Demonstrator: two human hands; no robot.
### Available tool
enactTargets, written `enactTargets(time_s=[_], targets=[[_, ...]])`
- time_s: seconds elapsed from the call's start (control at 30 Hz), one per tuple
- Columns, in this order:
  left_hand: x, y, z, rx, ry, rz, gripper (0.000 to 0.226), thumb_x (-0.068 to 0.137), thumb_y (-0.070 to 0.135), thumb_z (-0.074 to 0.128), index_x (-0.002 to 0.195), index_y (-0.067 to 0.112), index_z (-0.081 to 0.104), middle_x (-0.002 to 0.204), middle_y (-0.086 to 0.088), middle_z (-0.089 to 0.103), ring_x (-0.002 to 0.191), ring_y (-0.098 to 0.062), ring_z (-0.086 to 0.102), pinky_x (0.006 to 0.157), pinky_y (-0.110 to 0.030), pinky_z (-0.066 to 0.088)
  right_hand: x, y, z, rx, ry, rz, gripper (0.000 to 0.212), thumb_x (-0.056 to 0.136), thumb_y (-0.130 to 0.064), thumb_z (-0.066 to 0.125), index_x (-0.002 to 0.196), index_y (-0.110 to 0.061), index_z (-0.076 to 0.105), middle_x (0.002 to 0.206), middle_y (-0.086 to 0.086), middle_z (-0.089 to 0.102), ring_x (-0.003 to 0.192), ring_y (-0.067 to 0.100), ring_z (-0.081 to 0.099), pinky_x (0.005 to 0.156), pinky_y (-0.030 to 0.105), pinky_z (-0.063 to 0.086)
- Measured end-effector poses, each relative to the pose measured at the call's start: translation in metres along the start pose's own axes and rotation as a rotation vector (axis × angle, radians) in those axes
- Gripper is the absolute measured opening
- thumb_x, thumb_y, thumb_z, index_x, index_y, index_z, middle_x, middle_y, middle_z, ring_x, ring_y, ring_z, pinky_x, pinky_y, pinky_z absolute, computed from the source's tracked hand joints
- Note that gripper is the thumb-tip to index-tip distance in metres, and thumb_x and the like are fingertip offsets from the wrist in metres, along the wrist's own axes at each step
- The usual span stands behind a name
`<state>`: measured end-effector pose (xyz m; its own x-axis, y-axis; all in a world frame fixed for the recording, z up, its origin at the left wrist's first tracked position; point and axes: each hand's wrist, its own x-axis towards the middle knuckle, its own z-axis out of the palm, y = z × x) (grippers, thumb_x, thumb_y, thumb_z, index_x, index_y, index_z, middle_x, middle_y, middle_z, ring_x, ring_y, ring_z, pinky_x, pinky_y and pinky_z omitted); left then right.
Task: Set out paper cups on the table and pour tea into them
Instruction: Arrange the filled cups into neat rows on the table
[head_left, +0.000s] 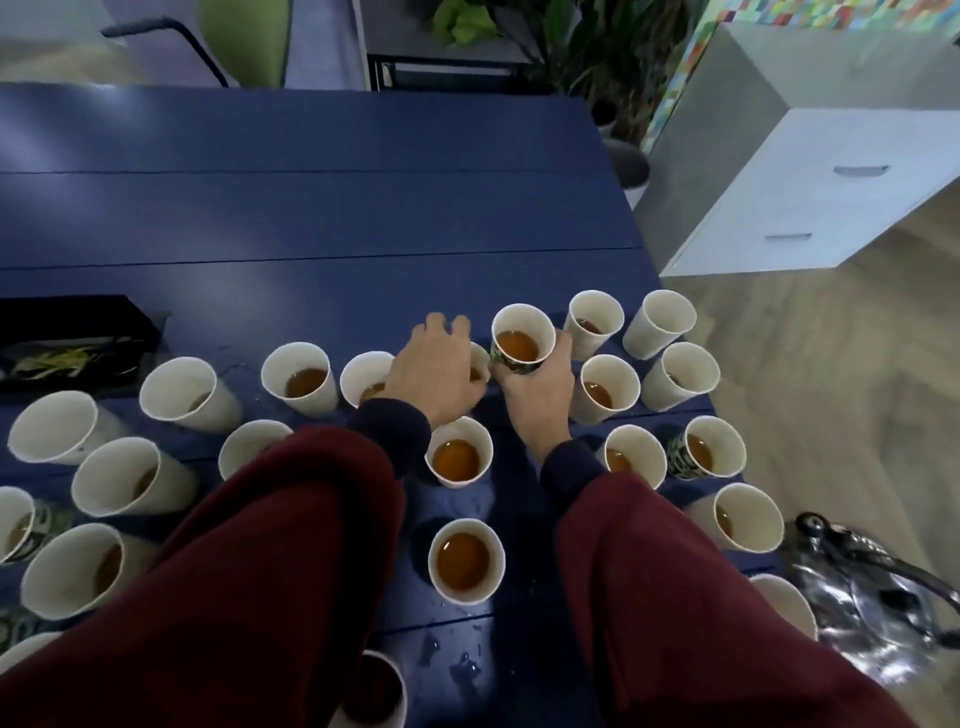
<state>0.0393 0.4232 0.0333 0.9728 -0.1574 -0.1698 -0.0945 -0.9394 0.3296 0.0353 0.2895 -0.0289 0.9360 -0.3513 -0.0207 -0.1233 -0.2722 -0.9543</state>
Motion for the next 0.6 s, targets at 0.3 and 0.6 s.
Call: enactTargets(time_s=[0.3, 0.6], targets=[[0.018, -0.011, 0.025, -0.040, -0.022, 0.033, 0.058, 0.085, 0.047, 0.068, 0.132, 0.022, 0.045, 0.128, -0.008, 0.047, 0.115, -0.028, 0.051, 0.088, -0.041, 0.051, 0.030, 0.014, 0.026, 0.109, 0.078, 0.068, 0.048, 0.075, -0.020, 0.088, 0.108, -0.022, 0.053, 0.100, -0.010, 0.068, 0.090, -0.003, 0.066, 0.079, 0.012, 0.050], [0.018, -0.010, 0.026, -0.039, 0.063, 0.013, 0.047, 0.084, 0.044, 0.067, 0.118, 0.017, 0.049, 0.109, -0.007, 0.053, 0.095, -0.026, 0.058, 0.072, -0.032, 0.043, 0.028, 0.040, 0.019, -0.054, 0.028, 0.107, 0.052, 0.077, -0.019, 0.083, 0.119, -0.021, 0.053, 0.103, -0.008, 0.068, 0.095, 0.010, 0.065, 0.086, 0.027, 0.051]])
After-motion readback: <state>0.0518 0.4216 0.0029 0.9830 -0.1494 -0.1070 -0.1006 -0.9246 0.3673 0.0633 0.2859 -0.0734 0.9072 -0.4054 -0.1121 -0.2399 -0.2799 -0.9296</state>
